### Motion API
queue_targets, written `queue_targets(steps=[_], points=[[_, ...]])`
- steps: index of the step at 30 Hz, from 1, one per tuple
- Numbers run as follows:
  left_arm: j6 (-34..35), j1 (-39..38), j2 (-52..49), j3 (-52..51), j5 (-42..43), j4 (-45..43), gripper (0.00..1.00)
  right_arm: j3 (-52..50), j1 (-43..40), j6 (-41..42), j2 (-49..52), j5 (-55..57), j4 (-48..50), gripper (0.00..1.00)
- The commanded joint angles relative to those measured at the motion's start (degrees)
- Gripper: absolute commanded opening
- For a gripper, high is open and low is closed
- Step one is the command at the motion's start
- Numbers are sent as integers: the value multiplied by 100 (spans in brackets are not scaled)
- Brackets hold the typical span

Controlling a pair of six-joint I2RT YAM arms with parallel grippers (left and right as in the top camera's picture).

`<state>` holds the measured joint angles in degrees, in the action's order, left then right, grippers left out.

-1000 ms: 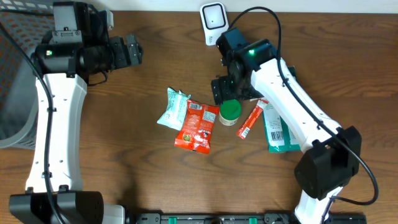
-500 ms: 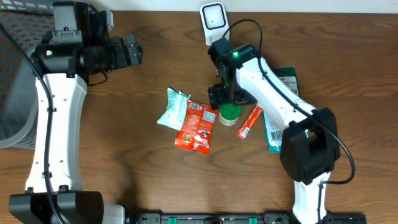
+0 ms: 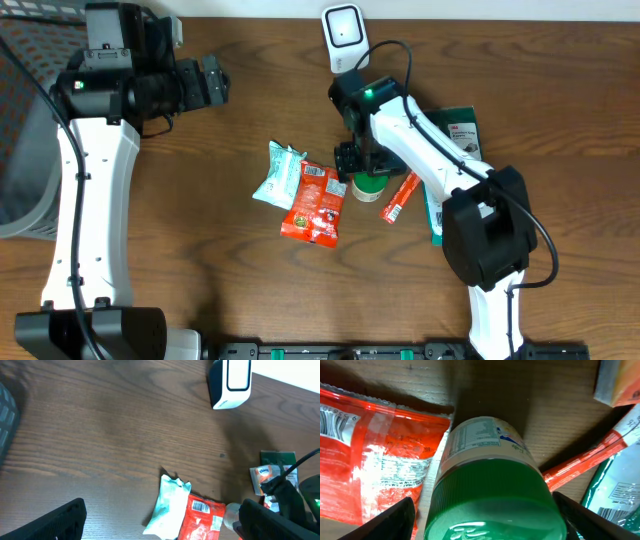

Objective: Scan the item barcode

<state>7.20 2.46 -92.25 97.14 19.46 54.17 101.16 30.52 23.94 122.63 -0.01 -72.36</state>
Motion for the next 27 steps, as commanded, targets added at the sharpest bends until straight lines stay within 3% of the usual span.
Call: queue_targets(steps=[1,13,27], points=[[-55,2,-22,59,66,22,97,-289,57,131,35,59,168,81],[-55,2,-22,59,66,22,97,-817,55,107,35,61,953,76],[-55,2,-22,59,66,22,97,-914,55,111,35,166,1073,73]])
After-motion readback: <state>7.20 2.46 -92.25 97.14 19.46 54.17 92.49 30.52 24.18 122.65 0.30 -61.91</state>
